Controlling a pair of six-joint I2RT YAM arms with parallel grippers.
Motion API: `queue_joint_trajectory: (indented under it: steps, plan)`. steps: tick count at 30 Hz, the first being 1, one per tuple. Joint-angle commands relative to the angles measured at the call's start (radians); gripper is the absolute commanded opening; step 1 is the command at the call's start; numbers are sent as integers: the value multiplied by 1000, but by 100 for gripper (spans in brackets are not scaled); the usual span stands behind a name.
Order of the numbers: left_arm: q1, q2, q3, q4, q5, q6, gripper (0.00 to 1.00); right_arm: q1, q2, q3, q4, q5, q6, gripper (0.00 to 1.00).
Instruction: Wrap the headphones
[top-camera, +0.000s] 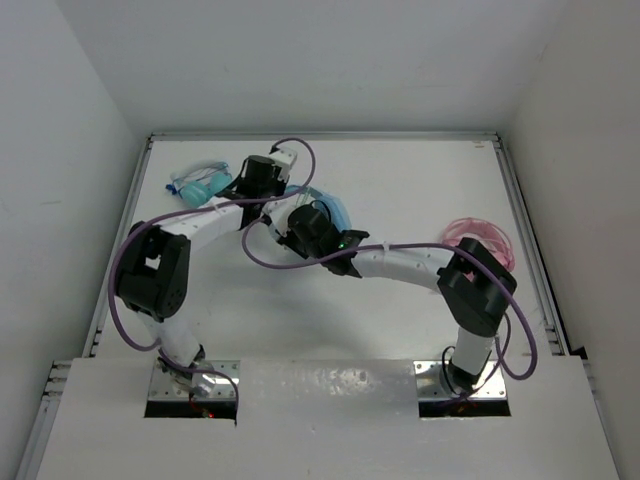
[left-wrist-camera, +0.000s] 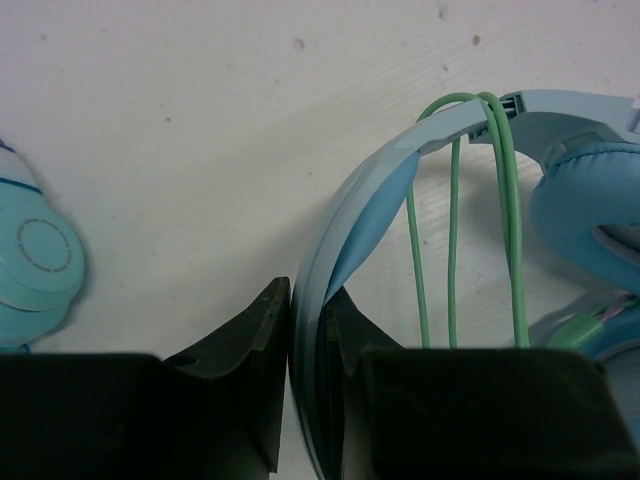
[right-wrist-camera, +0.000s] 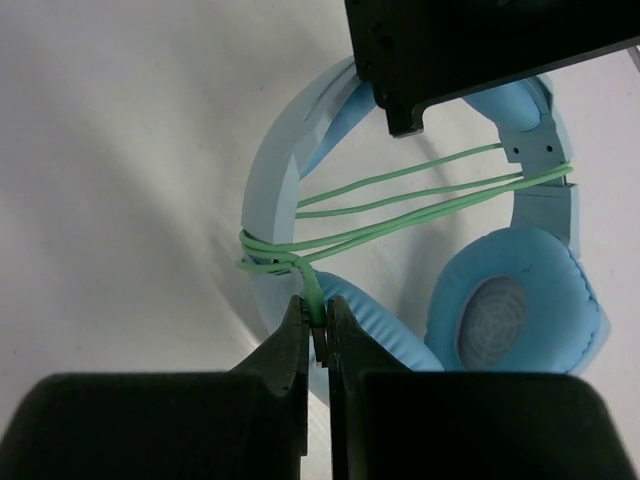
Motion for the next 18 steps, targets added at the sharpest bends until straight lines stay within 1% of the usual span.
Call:
queue_joint_trajectory:
  steps: [1,2,4,5,7,8,10,11,12,13,14,17,18]
  plan:
    - [27,-66,17,-43,63,-25,0,-74,56,113,63,39,-52,0]
    - [41,-81,10,-51,108,-24,0,-76,65,123,68,31,-73,0]
    - [88,-139,-31,-75,146,-1,0,-82,81,138,80,-7,-97,0]
    - [101,-159,-50,-80,154,19,0,-84,92,143,97,-65,-122,0]
    - [125,-219,-97,-112,134,105,0,-85,110,173,123,-116,-150,0]
    - [135,-237,-116,-123,133,134,0,-84,136,192,135,-189,-181,0]
    - [168,-299,-169,-155,133,194,0,-81,177,270,135,-282,-204,0]
    - [181,-314,-186,-167,130,206,0,-78,203,300,129,-312,-209,0]
    - [196,-343,-200,-189,131,226,0,-70,257,361,134,-384,-207,0]
    - [235,-356,-234,-201,134,236,0,-65,285,388,147,-411,-195,0]
    - [254,-374,-252,-220,142,252,0,-58,334,426,185,-459,-152,0]
    - [341,-386,-297,-273,157,300,0,-18,401,492,238,-506,-129,0]
    - [395,-388,-315,-284,166,314,0,-4,450,514,235,-504,-133,0]
